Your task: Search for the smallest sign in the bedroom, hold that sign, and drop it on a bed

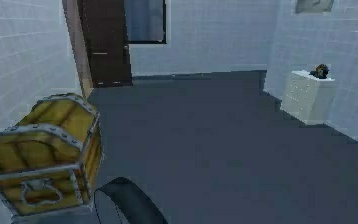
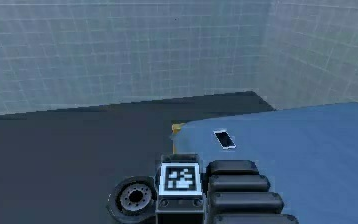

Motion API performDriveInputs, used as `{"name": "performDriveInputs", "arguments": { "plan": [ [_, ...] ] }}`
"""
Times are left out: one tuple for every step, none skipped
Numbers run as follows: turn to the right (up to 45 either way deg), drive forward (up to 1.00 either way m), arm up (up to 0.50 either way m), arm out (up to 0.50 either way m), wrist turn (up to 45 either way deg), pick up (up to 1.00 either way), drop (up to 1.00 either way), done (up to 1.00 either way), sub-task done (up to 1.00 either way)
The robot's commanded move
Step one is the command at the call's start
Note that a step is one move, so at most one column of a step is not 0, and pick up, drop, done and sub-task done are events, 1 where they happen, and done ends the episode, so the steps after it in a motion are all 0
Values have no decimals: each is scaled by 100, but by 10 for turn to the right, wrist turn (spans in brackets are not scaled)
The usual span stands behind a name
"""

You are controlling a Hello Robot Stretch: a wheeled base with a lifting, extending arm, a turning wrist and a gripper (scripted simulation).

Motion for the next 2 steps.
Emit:
{"name": "performDriveInputs", "arguments": {
  "plan": [
    [450,0,0,0,0,0,0,0,0],
    [450,0,0,0,0,0,0,0,0]
  ]
}}
